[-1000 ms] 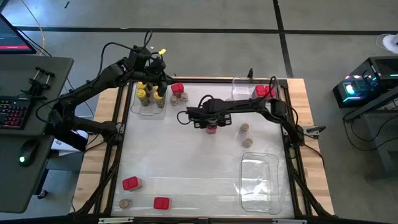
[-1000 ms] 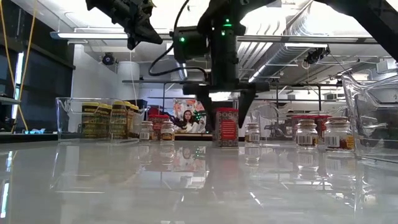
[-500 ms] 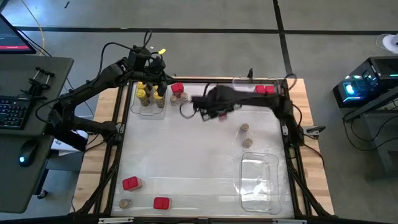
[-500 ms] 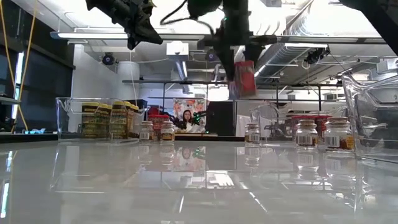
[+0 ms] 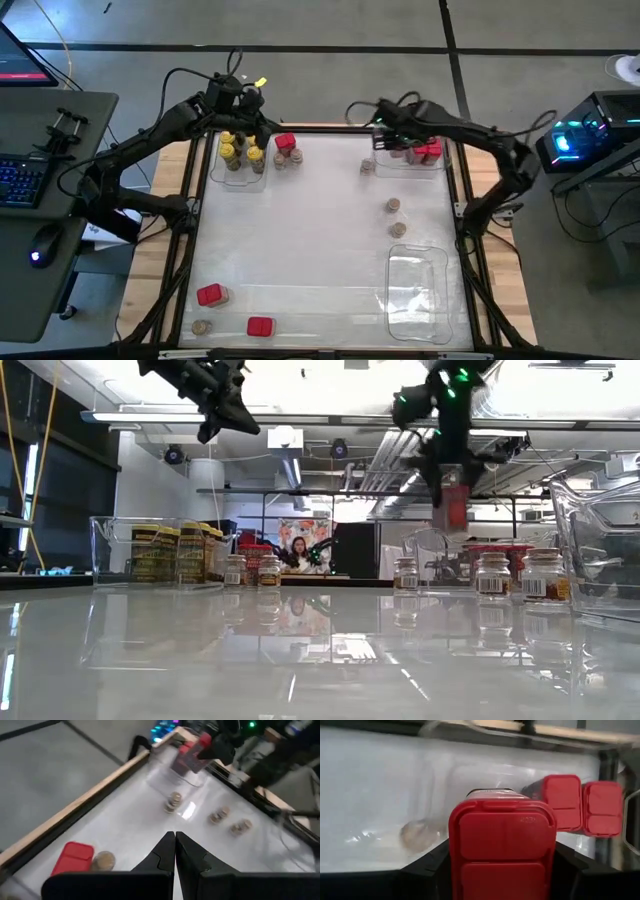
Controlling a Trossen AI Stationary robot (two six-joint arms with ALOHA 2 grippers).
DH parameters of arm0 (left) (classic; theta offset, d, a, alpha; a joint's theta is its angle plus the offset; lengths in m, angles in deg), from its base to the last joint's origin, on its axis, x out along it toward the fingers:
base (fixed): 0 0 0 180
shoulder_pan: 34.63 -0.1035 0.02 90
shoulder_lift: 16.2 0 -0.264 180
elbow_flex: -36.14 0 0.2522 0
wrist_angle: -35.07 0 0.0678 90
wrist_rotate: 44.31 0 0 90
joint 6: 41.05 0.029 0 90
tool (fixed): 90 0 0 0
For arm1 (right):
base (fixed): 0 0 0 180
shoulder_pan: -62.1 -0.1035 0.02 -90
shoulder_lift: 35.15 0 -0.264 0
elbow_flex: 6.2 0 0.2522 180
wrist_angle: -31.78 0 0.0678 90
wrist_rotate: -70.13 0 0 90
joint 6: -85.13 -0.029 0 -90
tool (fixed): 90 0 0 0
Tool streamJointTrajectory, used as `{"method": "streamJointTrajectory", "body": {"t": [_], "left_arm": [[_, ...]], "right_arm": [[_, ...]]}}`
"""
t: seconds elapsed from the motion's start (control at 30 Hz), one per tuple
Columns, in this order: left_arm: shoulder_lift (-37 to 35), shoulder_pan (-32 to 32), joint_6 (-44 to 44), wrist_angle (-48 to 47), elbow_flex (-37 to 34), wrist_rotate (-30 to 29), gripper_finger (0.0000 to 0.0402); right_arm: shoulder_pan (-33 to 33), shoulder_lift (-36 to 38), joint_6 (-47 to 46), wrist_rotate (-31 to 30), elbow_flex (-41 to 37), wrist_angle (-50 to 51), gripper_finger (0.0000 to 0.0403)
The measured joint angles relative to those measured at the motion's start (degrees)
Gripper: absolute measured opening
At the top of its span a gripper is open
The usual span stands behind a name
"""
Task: Sort spices by type
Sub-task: Put the red seasoning can into the top right transparent bin
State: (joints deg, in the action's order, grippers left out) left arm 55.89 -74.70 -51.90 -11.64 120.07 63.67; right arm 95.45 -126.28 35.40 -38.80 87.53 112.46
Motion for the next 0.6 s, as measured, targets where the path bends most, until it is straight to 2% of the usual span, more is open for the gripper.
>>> {"method": "streamJointTrajectory", "body": {"t": [0.1,0.27,0.47,0.6], "left_arm": [[0.0,0.1,-4.7,0.0,0.0,-3.2,0.0000],[0.0,0.8,-11.2,0.1,0.0,-5.1,0.0000],[0.0,4.1,-14.5,0.1,0.0,-10.0,0.0000],[0.0,5.4,-14.1,0.0,0.0,-10.5,0.0000]], "right_arm": [[5.2,2.7,2.4,3.2,-6.4,-6.3,0.0206],[9.1,2.1,7.8,6.6,-13.5,-13.5,0.0206],[11.8,1.0,9.6,7.8,-15.5,-19.1,0.0206],[12.9,1.0,8.6,8.2,-15.5,-19.3,0.0206]]}}
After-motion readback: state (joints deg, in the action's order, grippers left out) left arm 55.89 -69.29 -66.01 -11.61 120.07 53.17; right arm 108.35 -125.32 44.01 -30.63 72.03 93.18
